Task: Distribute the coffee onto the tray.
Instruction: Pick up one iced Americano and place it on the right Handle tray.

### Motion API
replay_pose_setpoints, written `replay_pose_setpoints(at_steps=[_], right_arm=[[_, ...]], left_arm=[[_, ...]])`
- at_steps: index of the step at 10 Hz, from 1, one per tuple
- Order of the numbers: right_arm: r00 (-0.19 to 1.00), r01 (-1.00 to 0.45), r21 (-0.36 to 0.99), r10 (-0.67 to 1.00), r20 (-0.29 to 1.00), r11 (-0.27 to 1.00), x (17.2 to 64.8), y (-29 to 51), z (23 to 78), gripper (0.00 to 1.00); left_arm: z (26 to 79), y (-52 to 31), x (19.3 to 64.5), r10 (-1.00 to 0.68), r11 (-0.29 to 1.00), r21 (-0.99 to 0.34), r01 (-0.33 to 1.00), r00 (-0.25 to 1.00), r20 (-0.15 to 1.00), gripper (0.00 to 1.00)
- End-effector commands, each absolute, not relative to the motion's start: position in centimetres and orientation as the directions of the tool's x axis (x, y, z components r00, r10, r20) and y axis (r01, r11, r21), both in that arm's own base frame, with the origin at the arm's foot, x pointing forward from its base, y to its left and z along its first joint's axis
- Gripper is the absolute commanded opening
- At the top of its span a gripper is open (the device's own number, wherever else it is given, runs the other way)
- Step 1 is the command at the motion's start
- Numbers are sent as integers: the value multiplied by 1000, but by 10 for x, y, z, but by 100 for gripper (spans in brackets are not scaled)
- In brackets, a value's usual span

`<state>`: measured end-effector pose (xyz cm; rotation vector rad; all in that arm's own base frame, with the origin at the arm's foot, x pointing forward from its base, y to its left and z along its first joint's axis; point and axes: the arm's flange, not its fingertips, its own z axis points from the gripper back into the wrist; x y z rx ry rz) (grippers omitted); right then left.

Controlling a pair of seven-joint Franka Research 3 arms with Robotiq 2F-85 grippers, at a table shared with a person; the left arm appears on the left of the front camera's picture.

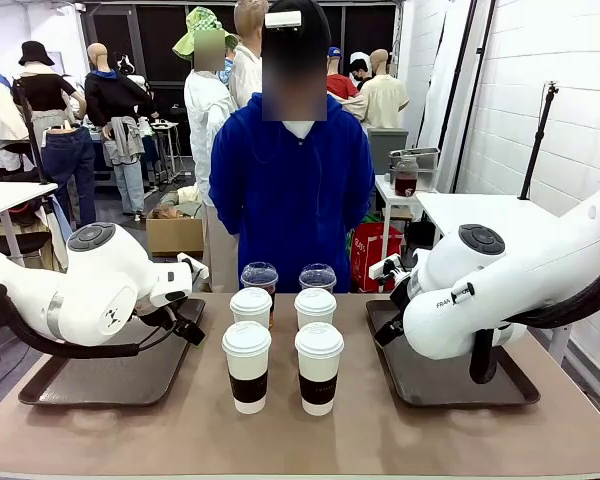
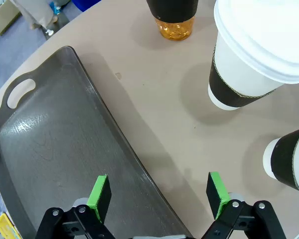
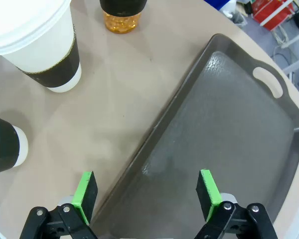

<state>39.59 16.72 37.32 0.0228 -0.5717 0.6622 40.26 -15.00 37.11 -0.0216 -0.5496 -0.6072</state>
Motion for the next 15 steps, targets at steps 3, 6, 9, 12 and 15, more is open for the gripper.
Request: replay_pose_setpoints(at_steps=[3,6,9,12,15], right_arm=[[641,-587,-157,575,509,794,396,167,373,100],[641,-587,-157,575,509,794,396,167,373,100],[641,-587,-157,575,509,794,396,167,373,100],[626,-613,-143,588,513,777,396,166,400,100],[593,-653,-156,628,504,741,388,166,453,100]], left_arm=[[371,-150,403,-536,826,139,547,683,497,100],[371,-150,403,-536,826,139,547,683,497,100],[371,-150,403,-536,826,139,547,683,497,100],[397,-148,399,-537,828,148,540,692,482,100],[441,-146,384,-564,815,165,556,694,448,100]])
